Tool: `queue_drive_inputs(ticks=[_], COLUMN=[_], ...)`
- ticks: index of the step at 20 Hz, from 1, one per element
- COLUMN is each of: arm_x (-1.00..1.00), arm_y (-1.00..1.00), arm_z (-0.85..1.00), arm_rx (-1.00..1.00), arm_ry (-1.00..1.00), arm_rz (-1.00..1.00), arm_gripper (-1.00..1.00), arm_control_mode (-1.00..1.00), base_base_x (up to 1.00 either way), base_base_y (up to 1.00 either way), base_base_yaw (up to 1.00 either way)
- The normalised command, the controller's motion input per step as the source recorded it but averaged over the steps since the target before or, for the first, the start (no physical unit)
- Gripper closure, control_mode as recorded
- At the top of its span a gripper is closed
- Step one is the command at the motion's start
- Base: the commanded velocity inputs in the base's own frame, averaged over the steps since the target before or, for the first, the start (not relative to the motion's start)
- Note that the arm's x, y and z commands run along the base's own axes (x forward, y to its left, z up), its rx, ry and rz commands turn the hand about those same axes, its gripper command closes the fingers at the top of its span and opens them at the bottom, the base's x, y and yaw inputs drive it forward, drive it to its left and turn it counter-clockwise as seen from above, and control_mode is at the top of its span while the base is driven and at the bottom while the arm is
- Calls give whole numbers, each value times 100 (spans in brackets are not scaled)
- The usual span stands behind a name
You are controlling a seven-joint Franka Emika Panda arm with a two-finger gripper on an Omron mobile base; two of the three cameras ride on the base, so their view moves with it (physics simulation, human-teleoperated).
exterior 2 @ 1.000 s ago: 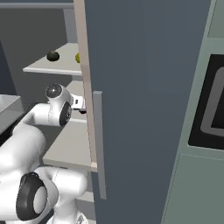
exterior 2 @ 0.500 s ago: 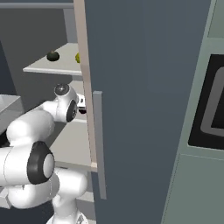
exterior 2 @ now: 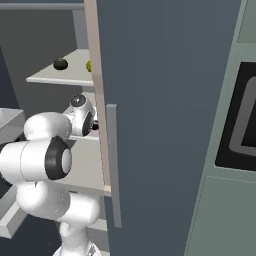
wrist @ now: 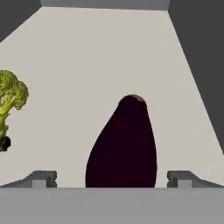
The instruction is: Take the broccoli and eggplant from the second highest rack and move them to the highest rack where the squash and pear are located, to maximize freezer space. Close the freezer door after rearranging.
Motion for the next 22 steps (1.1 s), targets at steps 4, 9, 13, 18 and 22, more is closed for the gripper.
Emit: queue_drive_inputs(ticks=[4, 9, 13, 18, 22], arm_x=[35, 28, 11, 0, -6], arm_y=[0, 0, 0, 0, 0], arm_z=[-28, -29, -12, 0, 0], arm_rx=[0, 0, 0, 0, 0], arm_ry=[0, 0, 1, 0, -1], arm_rz=[0, 0, 0, 0, 0], arm_gripper=[-100, -100, 100, 100, 100], arm_control_mode=[-100, -100, -100, -100, -100], base_base_x=[0, 0, 0, 0, 0], base_base_y=[0, 0, 0, 0, 0], base_base_yaw=[0, 0, 0, 0, 0])
